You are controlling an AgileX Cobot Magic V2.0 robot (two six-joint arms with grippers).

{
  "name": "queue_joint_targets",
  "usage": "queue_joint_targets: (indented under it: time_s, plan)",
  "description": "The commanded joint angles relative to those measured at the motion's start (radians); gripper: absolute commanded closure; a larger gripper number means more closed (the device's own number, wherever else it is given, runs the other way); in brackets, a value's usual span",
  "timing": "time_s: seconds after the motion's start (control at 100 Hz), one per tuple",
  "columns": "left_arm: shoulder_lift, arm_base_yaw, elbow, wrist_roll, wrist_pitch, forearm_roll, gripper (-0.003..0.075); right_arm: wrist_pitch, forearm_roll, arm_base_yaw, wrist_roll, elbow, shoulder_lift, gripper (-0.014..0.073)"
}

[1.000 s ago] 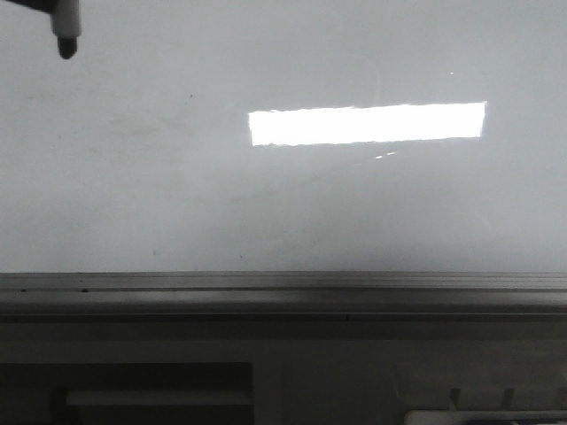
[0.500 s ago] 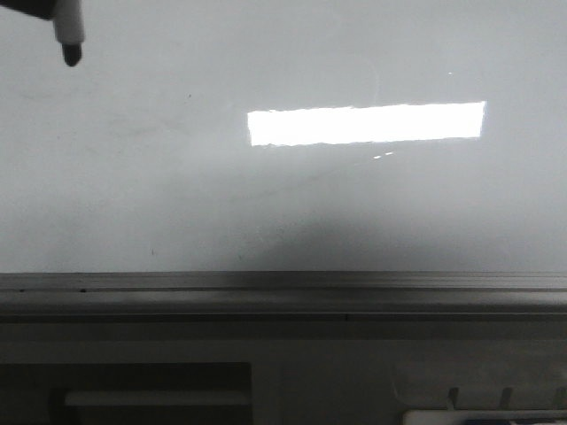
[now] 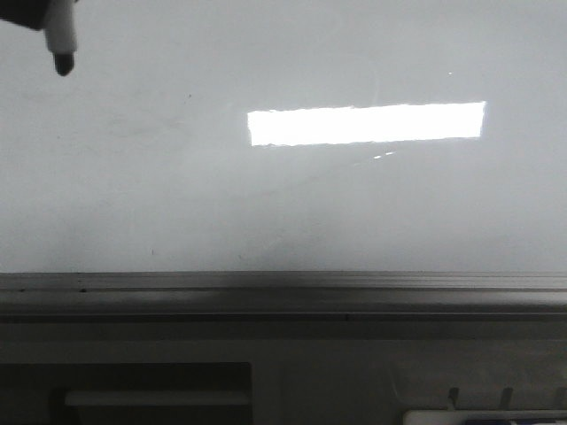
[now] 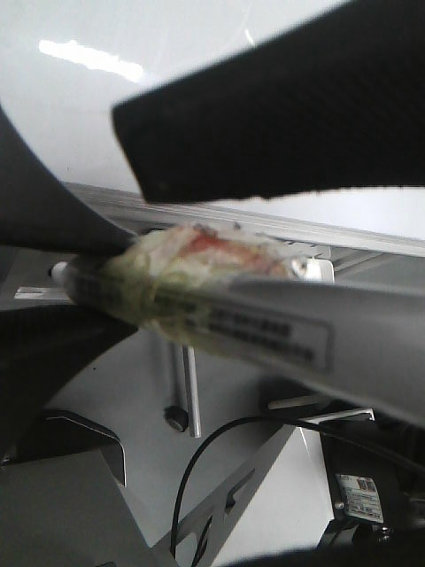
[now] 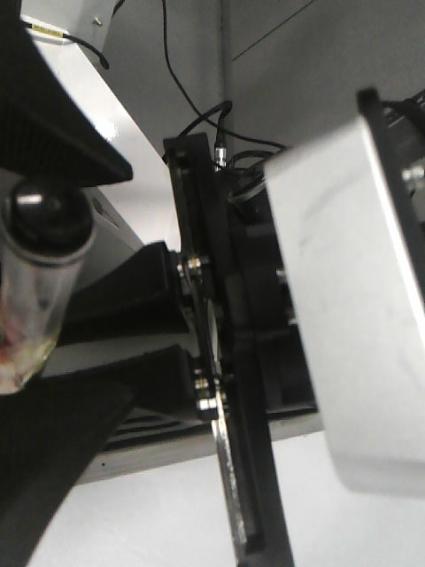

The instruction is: Write number 3 on whiteboard

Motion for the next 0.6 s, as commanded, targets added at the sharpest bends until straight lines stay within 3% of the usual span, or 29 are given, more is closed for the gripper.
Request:
queue_joint_targets:
  time_s: [0.0,0.08,0.35,0.59]
  plan:
    - [-0.006,-0.01,-0.035,-0.002,-0.023,-0.047,0.0741,-0.055,0.029,-0.001,-0.006,-0.031,-0.016,0.0177]
    - [-0.006,-0.01,-0.035,-0.002,-0.023,-0.05,0.0741,-0.056,0.029,-0.001,-0.006,-0.031,-0.016,0.0236]
    - [-0.006,-0.01,-0.035,-0.002,-0.023,-0.054,0.0741,0.008,0.02,-0.001,-0.006,-0.031,-0.012,0.0639]
    - [-0.006,-0.01,-0.035,-0.002,-0.026,-0.065,0.0741,0.045,0.006,-0.001,-0.006,-0.031,-0.012,0.0654]
